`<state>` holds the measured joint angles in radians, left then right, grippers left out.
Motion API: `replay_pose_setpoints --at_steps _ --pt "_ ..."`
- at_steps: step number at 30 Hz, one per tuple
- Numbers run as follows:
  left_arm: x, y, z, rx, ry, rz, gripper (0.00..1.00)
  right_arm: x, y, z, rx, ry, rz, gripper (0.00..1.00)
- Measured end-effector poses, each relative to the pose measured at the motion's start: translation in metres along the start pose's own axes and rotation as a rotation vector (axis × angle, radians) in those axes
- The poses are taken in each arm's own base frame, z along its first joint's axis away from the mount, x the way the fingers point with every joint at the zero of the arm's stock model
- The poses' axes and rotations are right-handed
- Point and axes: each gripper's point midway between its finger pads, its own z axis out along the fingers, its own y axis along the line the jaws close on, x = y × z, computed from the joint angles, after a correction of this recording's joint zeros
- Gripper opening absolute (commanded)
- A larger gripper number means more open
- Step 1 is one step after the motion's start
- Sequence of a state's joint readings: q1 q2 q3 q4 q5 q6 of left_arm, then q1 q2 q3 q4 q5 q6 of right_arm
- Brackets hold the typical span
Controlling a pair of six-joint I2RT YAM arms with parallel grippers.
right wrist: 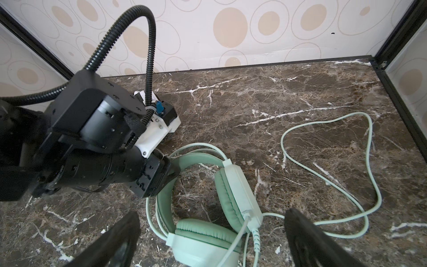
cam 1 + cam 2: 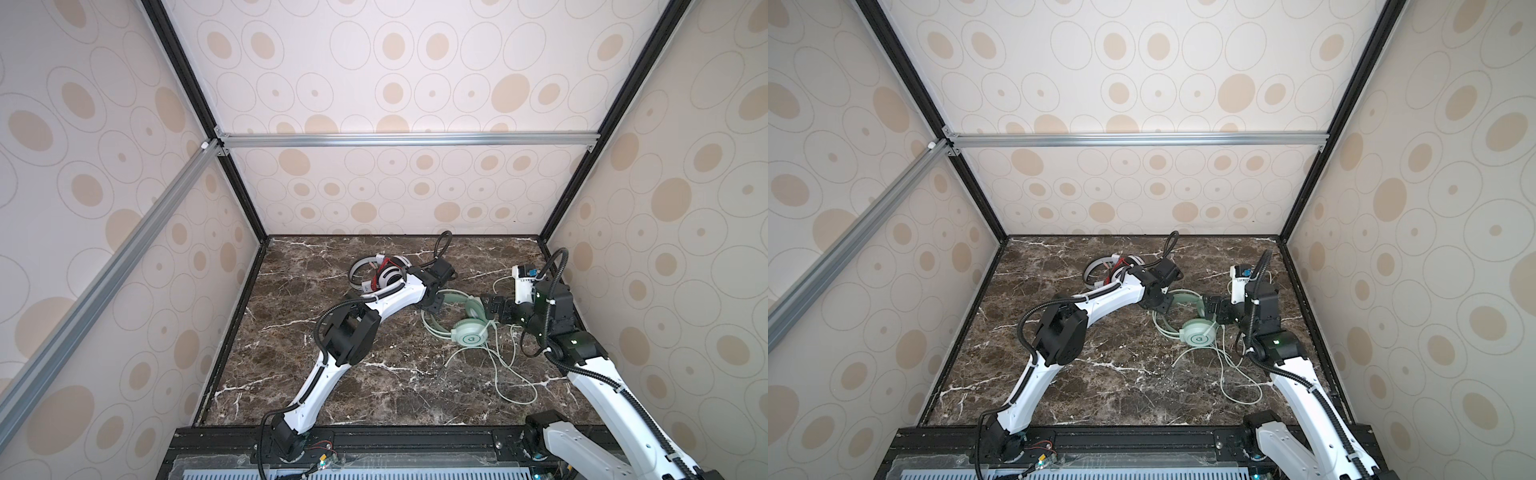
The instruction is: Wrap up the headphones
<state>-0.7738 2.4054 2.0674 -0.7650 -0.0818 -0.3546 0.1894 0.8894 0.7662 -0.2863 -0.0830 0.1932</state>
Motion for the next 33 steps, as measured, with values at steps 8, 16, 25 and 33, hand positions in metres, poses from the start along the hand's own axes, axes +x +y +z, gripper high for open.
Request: replay_pose_setpoints --at_steps 8,16,25,33 --pt "0.004 0.000 0.012 -0.003 0.025 0.022 0.40 0.004 -0.001 0.002 0.001 0.007 0.001 1.00" --pt "0.002 0.001 0.013 -0.009 0.021 0.027 0.16 0.002 -0.001 0.002 0.001 0.001 0.000 1.00" --pt "-0.006 0.004 0.005 -0.026 -0.007 0.027 0.00 0.003 0.001 0.002 -0.011 0.002 0.004 1.00" --pt "-0.051 0.017 -0.072 -0.068 -0.174 0.022 0.00 -0.002 0.007 -0.006 -0.040 -0.019 0.006 1.00"
